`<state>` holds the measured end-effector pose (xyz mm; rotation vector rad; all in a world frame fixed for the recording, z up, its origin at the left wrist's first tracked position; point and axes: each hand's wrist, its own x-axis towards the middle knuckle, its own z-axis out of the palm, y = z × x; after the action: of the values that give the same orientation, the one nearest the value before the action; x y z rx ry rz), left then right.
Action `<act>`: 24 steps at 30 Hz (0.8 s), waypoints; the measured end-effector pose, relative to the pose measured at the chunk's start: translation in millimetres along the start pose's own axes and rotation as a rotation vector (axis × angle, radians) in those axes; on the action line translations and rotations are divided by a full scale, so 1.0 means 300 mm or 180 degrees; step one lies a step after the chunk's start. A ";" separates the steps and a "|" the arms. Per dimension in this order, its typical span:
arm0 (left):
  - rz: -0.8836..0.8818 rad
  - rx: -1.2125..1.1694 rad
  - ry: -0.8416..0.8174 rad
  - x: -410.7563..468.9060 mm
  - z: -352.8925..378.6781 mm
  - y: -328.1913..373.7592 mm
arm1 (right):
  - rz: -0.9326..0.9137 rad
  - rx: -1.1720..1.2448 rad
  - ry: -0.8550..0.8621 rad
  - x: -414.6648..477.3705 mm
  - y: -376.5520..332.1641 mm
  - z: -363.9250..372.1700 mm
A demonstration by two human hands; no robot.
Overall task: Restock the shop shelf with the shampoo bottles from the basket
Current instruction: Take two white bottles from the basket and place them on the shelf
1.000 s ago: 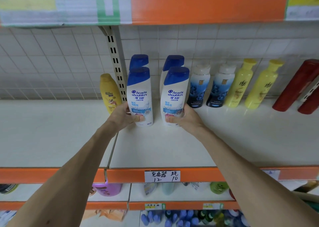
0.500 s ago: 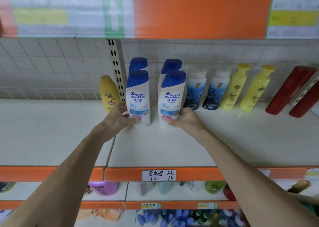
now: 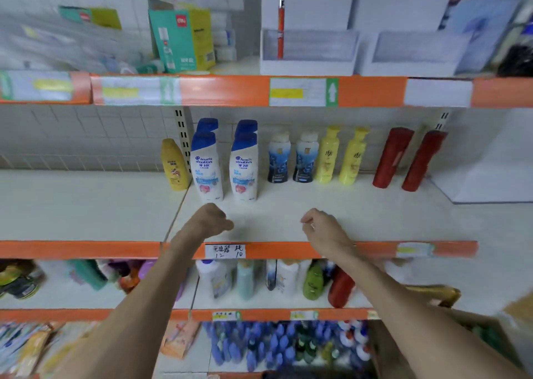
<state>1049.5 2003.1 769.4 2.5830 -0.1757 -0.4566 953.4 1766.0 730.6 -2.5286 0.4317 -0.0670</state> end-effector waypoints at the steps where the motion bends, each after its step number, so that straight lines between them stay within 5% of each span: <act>1: 0.0033 0.0038 -0.0029 -0.061 0.035 0.038 | -0.0026 -0.0120 -0.0065 -0.069 0.029 -0.029; 12: 0.0875 0.0553 -0.0059 -0.691 0.320 0.448 | -0.0345 -0.0748 -0.0089 -0.573 0.145 -0.396; 24: 0.1218 0.1350 0.0081 -0.665 0.388 0.467 | -0.0394 -0.1009 0.0095 -0.570 0.218 -0.425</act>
<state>816.8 1870.1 802.3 2.8609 -0.8191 -0.2634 754.8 1701.9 809.3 -2.8686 0.3172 -0.0893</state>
